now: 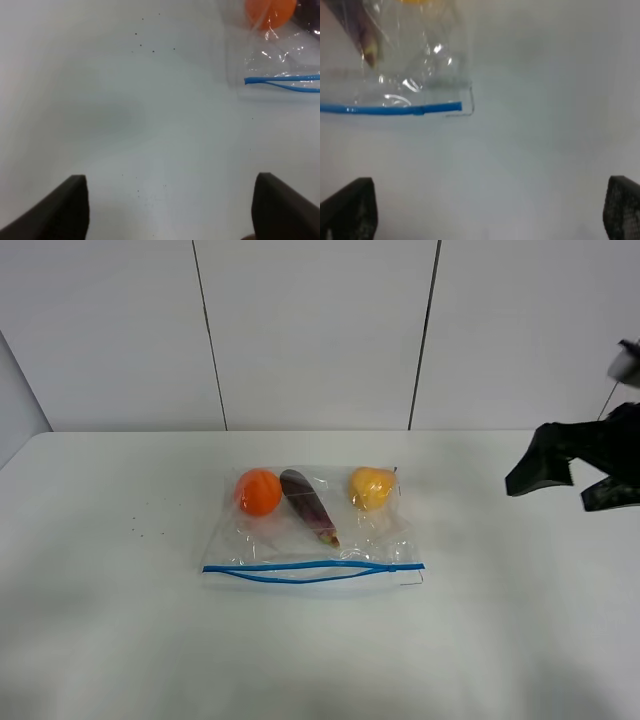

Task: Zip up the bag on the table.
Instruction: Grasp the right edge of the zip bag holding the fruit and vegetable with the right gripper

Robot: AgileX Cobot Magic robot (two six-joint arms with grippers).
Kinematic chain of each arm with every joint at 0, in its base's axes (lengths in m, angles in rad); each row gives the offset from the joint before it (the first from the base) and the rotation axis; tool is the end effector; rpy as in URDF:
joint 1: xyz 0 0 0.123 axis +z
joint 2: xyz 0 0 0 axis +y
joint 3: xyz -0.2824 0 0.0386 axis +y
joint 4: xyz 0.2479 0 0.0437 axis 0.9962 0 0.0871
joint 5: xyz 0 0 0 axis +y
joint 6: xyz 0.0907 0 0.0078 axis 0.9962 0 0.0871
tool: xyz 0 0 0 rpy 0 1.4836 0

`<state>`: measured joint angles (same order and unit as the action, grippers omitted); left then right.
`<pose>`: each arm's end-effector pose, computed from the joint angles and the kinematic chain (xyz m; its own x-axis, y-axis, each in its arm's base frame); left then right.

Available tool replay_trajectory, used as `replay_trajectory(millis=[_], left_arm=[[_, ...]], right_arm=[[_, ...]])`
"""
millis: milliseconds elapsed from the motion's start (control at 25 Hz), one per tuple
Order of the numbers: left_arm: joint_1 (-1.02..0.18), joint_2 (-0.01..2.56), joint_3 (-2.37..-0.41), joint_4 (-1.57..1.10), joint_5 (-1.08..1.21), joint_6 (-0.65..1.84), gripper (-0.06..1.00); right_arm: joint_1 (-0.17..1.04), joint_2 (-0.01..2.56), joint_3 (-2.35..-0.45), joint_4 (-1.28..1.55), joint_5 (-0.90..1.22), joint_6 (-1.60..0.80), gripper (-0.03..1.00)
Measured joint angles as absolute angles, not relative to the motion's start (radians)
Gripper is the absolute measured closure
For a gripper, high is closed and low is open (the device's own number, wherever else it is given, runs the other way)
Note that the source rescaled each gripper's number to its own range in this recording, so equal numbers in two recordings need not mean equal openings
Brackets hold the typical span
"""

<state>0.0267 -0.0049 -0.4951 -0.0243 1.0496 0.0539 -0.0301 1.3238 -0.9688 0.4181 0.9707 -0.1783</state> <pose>-0.0045 -0.0020 0.2767 -0.4458 0.0299 -0.8947 0.0108 0.9995 0.0280 0.2481 0.0231 0.2812 -0.9344 0.0917 -0.3443 -0.0313 0.9414 0.3358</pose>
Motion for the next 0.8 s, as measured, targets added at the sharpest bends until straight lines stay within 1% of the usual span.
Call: replay_trajectory(millis=[360, 640, 800], left_arm=[[0.027, -0.005, -0.495, -0.024, 1.05, 0.054, -0.05], [0.027, -0.005, -0.495, -0.024, 1.05, 0.054, -0.05], [0.027, -0.005, -0.495, -0.024, 1.05, 0.054, -0.05]], right_arm=[[-0.03, 1.715, -0.97, 0.764, 0.839, -0.533, -0.03], [-0.03, 1.879, -0.971, 1.032, 0.812, -0.846, -0.03], [-0.03, 1.967, -1.009, 1.119, 0.833, -0.936, -0.03]])
